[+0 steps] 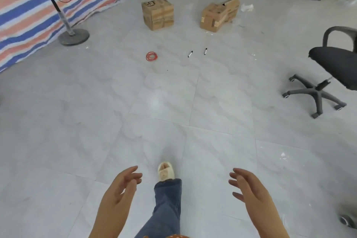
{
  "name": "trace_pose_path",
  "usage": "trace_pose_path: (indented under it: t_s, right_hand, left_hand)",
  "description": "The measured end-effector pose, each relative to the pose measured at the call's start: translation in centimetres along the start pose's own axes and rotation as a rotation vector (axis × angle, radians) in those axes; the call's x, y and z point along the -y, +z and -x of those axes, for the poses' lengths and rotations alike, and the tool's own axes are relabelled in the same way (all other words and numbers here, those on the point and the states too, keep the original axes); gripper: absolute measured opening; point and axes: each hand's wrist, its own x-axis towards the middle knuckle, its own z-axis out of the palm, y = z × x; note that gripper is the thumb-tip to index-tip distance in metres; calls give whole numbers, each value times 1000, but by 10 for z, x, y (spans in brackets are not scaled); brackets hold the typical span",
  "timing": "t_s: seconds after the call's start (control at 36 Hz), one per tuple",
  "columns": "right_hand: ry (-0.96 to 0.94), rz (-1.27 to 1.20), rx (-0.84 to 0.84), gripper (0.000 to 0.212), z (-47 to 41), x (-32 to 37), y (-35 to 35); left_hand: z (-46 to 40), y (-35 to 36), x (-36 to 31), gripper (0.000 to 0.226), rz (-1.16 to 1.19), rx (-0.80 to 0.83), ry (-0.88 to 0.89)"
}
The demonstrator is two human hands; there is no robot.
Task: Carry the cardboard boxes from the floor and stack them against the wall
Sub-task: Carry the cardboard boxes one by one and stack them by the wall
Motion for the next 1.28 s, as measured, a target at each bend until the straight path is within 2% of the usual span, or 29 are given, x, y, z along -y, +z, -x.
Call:
trace_pose_path:
  t_s: [0.08, 0.17, 0.31, 0.42, 0.44, 0.5, 0.56, 0.72, 0.83, 0.94, 1.03, 1.08, 1.14, 1.28]
  right_hand:
    - [6, -6, -18, 20, -52, 23, 7]
    - [-6, -21, -44, 21, -109, 54, 19]
    - [-69, -36, -60, 22, -208, 126, 40]
    - [-62, -27, -47, 23, -274, 159, 48]
    - [-50, -28, -43, 23, -289, 165, 49]
    - [-25, -34, -42, 22, -323, 177, 51]
    - [-5, -39, -35, 22, -358, 187, 53]
    - [-25, 2, 9, 22, -492, 240, 53]
    - [-71, 20, 11, 23, -583, 295, 39]
    - [-95, 33, 38, 23, -663, 344, 41]
    - [-76, 56, 91, 22, -712, 368, 56]
    - [-63, 64, 136, 23, -742, 382, 74]
    - [-48, 86, 168, 24, -774, 394, 95]
    - [-29, 103, 207, 22, -859, 428, 153]
  left_hand:
    - [-55, 15, -21, 38, -11, 16, 10]
    - [-117, 30, -58, 29, 0, 26, 33]
    - [-223, 51, -130, 28, 12, 46, 93]
    - [-290, 71, -156, 24, 9, 56, 78]
    - [-304, 76, -159, 26, 5, 58, 71]
    - [-336, 86, -163, 45, -16, 52, 49]
    - [-369, 97, -166, 51, -21, 35, 15]
    - [-477, 149, -203, 33, 44, -53, 8]
    - [-542, 191, -254, 24, 75, -85, 22]
    - [-607, 225, -296, 32, 64, -95, 37]
    - [-648, 237, -311, 28, 62, -95, 14]
    - [-677, 236, -315, 46, 53, -132, -11]
    - [-710, 231, -314, 51, 51, -186, -54]
    - [-808, 220, -314, 35, 80, -252, -108]
